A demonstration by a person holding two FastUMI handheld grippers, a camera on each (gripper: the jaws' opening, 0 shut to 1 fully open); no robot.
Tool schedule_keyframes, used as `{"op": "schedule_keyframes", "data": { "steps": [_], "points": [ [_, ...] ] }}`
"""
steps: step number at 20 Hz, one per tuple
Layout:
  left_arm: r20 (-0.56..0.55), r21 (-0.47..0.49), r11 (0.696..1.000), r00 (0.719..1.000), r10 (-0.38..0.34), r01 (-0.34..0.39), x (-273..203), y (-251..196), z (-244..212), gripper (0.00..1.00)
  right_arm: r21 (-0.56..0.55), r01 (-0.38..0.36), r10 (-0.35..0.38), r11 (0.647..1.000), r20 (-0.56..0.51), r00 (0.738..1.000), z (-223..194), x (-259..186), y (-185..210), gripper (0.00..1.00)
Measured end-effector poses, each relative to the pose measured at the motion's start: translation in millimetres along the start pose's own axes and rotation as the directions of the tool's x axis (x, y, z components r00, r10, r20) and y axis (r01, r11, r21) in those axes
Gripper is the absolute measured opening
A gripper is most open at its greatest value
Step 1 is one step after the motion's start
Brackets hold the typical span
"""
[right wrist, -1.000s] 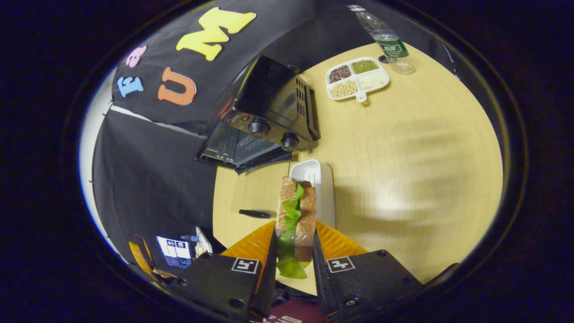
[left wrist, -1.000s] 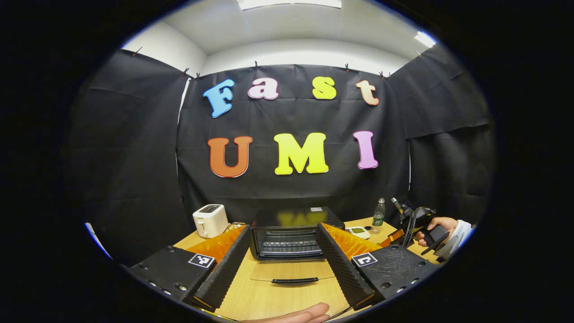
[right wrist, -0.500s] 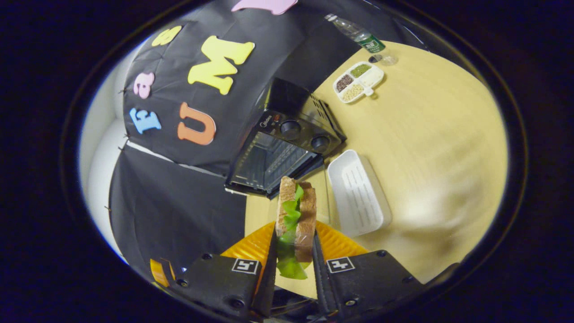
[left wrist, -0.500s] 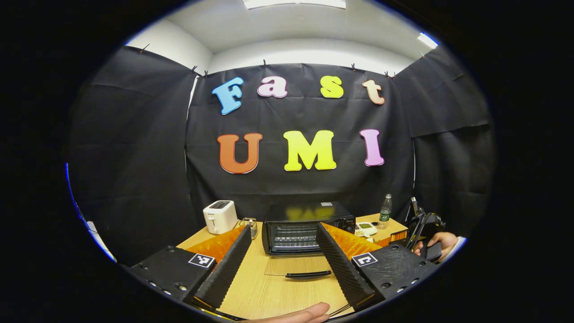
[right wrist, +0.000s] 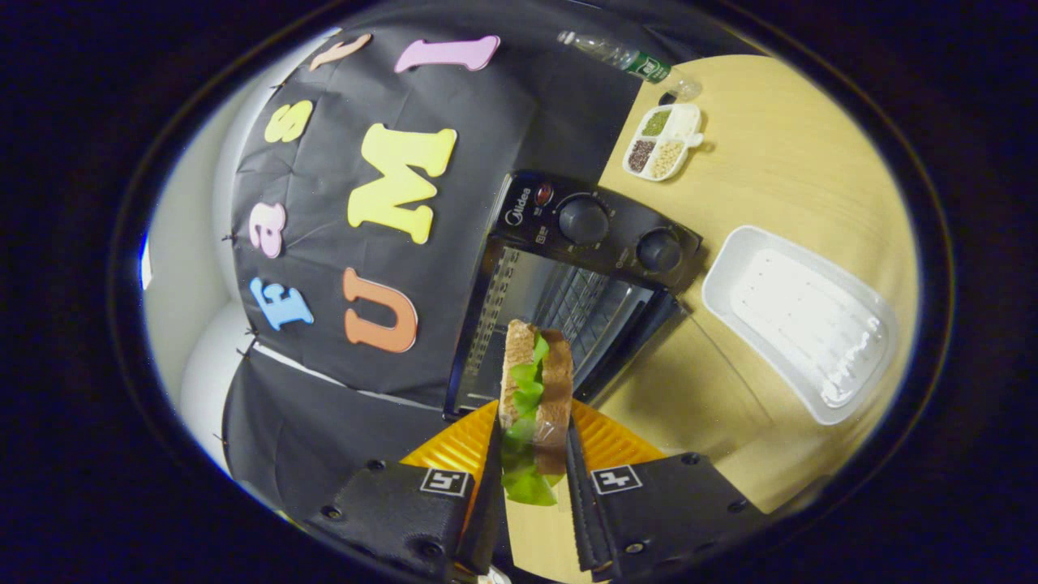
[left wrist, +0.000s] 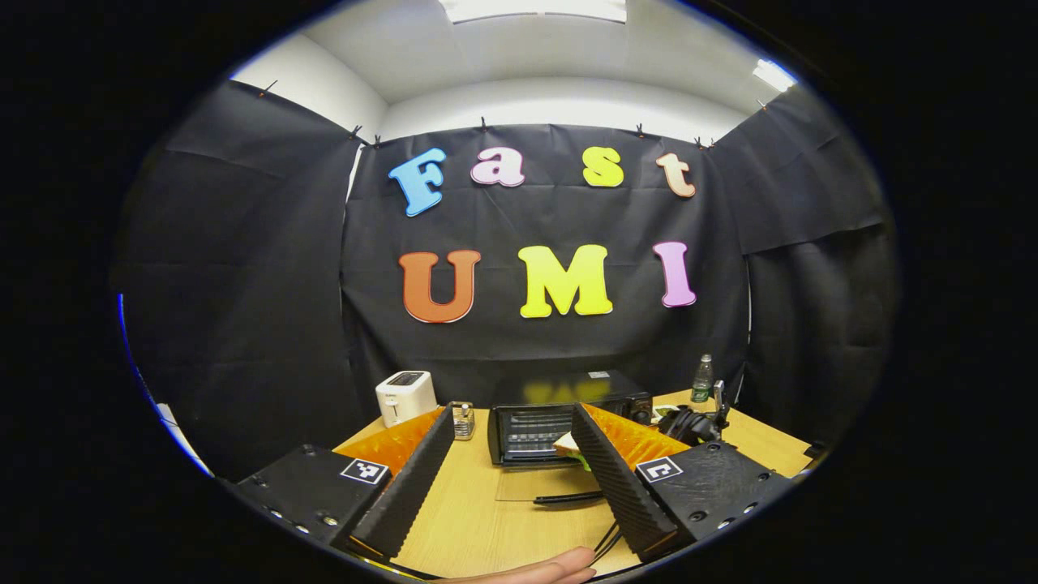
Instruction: Open the electric oven with the left hand, put the food in, and close the electric oven.
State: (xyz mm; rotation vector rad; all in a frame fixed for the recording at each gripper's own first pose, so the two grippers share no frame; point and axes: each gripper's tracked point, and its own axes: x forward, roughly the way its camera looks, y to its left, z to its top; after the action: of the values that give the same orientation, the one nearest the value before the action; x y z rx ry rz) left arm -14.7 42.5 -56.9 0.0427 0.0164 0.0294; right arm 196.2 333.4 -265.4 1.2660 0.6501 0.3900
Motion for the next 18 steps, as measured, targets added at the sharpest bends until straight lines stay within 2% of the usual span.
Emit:
{"op": "schedule_keyframes", "data": {
  "steps": [6, 10, 11, 16, 18],
  "points": [
    [-0.008, -0.038, 0.999, 1.0, -0.007, 0.007, 4.6, 22.4, -4.5, 0.95, 0.027, -0.033, 0.028, 0.999, 0.16, 0.987, 17.0, 106.9, 7.6, 0.41],
    [-0.034, -0.063, 0.998, 0.999, -0.01, 0.008, 10.9, 33.5, -19.3, 0.95, 0.021, 0.031, -0.036, 0.999, 0.276, 0.96, 33.5, 138.1, -11.6, 0.41],
    [-0.045, -0.075, 0.997, 0.999, -0.012, 0.008, 12.8, 37.1, -24.3, 0.95, 0.002, 0.058, -0.057, 0.998, 0.282, 0.958, 32.1, 142.6, -17.5, 0.42],
    [-0.115, -0.143, 0.989, 0.993, 0.012, -0.028, 18.6, 55.9, -49.1, 0.94, -0.051, 0.086, -0.068, 0.995, 0.288, 0.955, 28.8, 153.9, -22.5, 0.42],
    [-0.112, -0.153, 0.987, 0.993, 0.028, -0.045, 19.9, 63.3, -49.9, 0.93, -0.082, 0.098, -0.071, 0.992, 0.286, 0.956, 28.2, 154.4, -20.3, 0.44]
  ]
}}
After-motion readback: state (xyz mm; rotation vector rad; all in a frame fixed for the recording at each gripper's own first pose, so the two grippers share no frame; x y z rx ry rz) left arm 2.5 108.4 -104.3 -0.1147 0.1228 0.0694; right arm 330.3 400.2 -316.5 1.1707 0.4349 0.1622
